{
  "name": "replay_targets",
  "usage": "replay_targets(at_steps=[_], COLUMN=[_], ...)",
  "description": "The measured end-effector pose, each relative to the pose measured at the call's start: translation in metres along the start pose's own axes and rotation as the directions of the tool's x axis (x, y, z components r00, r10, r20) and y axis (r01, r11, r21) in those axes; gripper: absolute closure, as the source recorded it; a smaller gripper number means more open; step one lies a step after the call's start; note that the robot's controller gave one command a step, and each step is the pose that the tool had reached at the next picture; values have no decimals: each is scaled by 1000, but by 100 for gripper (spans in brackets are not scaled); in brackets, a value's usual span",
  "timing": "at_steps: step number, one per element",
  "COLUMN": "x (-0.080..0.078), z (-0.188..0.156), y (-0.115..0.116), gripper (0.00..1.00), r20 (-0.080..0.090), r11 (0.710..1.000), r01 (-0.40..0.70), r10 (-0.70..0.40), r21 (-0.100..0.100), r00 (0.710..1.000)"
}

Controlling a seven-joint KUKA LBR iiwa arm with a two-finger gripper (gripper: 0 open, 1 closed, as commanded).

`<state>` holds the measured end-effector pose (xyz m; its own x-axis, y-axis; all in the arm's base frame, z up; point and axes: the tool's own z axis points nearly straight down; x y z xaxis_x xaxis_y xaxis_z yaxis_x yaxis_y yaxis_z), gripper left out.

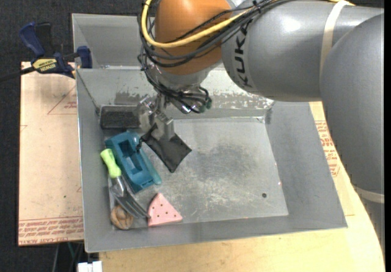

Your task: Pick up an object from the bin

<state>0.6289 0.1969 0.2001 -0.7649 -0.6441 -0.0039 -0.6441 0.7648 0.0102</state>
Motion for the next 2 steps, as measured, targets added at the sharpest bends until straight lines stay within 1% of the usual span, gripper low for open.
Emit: replay_targets(at_steps=[1, 2], x=[8, 5], z=[4, -8], y=[-27, -25], gripper=[100, 100], r20=[2, 7], r11=[998, 1000], r01=[61, 19], r10=[-61, -19], r21=[-1, 0], r00=[998, 1000])
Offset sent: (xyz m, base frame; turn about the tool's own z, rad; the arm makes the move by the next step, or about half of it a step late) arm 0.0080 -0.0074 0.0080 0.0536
